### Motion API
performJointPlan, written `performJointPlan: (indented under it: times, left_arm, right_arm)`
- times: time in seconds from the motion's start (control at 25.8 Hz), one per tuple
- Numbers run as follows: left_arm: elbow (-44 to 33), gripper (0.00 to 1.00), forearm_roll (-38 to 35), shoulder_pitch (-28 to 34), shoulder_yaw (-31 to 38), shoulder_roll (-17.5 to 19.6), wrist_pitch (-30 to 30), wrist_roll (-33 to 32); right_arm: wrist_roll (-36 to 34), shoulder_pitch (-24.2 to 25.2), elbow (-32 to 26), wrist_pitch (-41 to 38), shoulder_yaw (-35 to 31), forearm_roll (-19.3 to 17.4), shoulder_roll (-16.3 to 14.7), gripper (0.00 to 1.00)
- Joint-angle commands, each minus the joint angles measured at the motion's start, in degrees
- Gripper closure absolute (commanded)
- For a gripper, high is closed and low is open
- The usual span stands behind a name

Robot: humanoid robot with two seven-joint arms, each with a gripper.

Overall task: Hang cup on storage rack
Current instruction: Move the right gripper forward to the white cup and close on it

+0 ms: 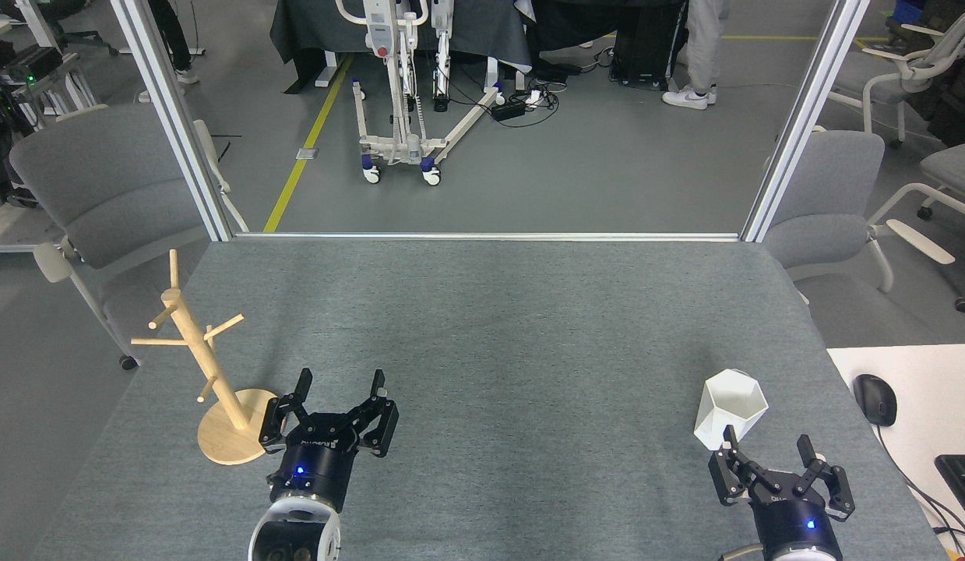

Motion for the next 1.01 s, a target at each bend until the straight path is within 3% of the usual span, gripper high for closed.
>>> performJointPlan:
  times: [0.0,0.58,0.97]
  left_arm:
    - [0.1,0.01,0.0,0.1,-0.1,0.0,0.0,0.0]
    - [1.1,0.01,0.1,-0.1,-0.1,-0.2,0.1,-0.5]
    - [1.3,0.01,0.1,-0.2,-0.2,-0.2,0.1,-0.5]
  right_arm:
    - [0.0,-0.7,2.3,-0.8,-0.1,0.0,-0.4,0.00]
    - [-0.2,-5.6,10.1,-4.1,-0.1,-0.1,-3.7,0.00]
    - [-0.3,-7.7,12.8,-3.9,0.4,0.0,-3.7,0.00]
